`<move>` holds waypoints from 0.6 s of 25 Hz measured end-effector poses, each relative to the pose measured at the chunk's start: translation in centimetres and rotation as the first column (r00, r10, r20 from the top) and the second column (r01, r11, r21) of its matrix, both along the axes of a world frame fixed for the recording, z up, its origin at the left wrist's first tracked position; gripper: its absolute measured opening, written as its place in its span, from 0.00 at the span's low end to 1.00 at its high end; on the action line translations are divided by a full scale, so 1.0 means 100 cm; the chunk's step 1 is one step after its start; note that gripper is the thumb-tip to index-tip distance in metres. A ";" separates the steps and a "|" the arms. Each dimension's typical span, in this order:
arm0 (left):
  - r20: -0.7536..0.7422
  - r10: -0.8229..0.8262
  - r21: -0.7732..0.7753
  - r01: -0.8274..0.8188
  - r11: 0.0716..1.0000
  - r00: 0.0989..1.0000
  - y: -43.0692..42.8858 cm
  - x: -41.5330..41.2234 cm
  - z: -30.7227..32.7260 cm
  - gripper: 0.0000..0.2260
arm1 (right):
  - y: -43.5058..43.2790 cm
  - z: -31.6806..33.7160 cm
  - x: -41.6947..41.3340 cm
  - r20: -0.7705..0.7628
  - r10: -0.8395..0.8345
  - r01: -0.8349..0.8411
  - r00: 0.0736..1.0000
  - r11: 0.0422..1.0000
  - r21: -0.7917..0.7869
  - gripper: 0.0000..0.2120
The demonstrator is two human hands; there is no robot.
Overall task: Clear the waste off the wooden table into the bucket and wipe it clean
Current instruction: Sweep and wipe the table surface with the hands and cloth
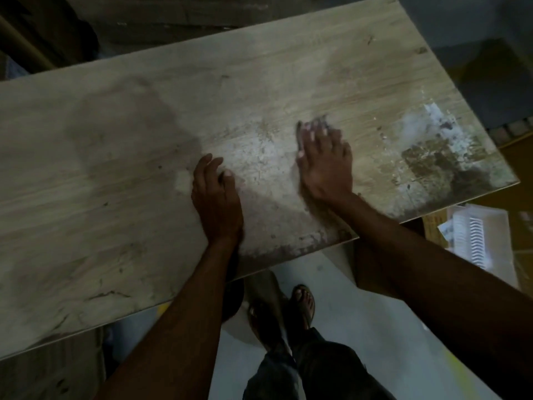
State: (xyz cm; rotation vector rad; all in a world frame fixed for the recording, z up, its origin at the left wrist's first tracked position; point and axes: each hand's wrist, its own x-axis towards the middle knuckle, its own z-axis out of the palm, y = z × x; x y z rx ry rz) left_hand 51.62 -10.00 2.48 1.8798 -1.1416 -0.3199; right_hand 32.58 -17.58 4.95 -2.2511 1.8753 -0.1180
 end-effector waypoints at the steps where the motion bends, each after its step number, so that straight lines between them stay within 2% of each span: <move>1: 0.018 -0.025 0.006 0.025 1.000 1.000 0.001 0.000 -0.002 0.13 | 0.011 0.000 0.008 0.029 -0.025 0.025 0.999 0.999 0.026 0.29; 2: 0.017 -0.047 -0.002 0.047 0.999 0.999 0.002 0.001 -0.006 0.13 | 0.040 -0.004 0.018 0.042 0.102 -0.102 0.994 0.995 0.001 0.30; 3: -0.016 -0.055 -0.021 0.055 0.998 0.998 0.003 0.003 -0.007 0.13 | 0.084 -0.013 0.026 -0.018 0.366 -0.366 0.931 0.930 -0.017 0.31; 4: -0.080 -0.045 -0.037 0.042 0.998 0.996 0.004 0.006 -0.007 0.14 | 0.110 -0.019 0.020 -0.064 0.560 -0.563 0.826 0.826 -0.031 0.31; 5: -0.143 -0.037 -0.036 0.032 0.999 0.989 0.006 0.007 -0.006 0.16 | 0.110 -0.021 0.007 -0.077 0.629 -0.634 0.773 0.772 -0.049 0.30; 6: -0.169 -0.046 -0.010 0.045 0.999 0.984 0.009 0.004 -0.005 0.18 | 0.095 -0.019 -0.005 -0.103 0.576 -0.583 0.811 0.811 -0.052 0.30; 7: -0.130 -0.079 0.039 0.085 0.996 0.988 0.013 -0.001 -0.001 0.20 | 0.069 -0.016 -0.016 -0.080 0.352 -0.358 0.933 0.930 -0.085 0.29; 8: -0.034 -0.142 0.102 0.145 0.984 0.989 0.019 -0.007 0.001 0.22 | 0.049 -0.004 -0.022 -0.042 0.021 -0.023 0.999 0.998 -0.063 0.29; 9: 0.062 -0.217 0.174 0.204 0.963 0.974 0.025 -0.013 0.000 0.24 | 0.047 -0.001 -0.024 -0.061 -0.159 0.160 0.985 0.987 0.011 0.30; 10: 0.127 -0.278 0.238 0.242 0.940 0.952 0.029 -0.019 -0.003 0.26 | 0.060 -0.005 -0.022 -0.059 -0.193 0.194 0.979 0.981 0.026 0.29; 11: 0.163 -0.311 0.297 0.254 0.921 0.936 0.031 -0.024 -0.006 0.26 | 0.089 -0.013 -0.018 -0.026 -0.090 0.089 0.996 0.996 -0.030 0.29; 12: 0.196 -0.314 0.342 0.235 0.910 0.929 0.032 -0.028 -0.007 0.27 | 0.135 -0.024 -0.010 -0.028 0.156 -0.158 0.987 0.984 -0.080 0.28; 13: 0.238 -0.309 0.372 0.208 0.905 0.921 0.033 -0.031 -0.008 0.26 | 0.166 -0.027 -0.016 -0.031 0.381 -0.381 0.924 0.915 -0.129 0.27; 14: 0.275 -0.318 0.395 0.195 0.898 0.907 0.035 -0.034 -0.009 0.26 | 0.171 -0.024 -0.034 -0.024 0.497 -0.496 0.867 0.861 -0.111 0.26; 15: 0.316 -0.353 0.410 0.209 0.888 0.881 0.039 -0.036 -0.011 0.25 | 0.156 -0.023 -0.059 -0.050 0.518 -0.520 0.854 0.848 -0.106 0.26</move>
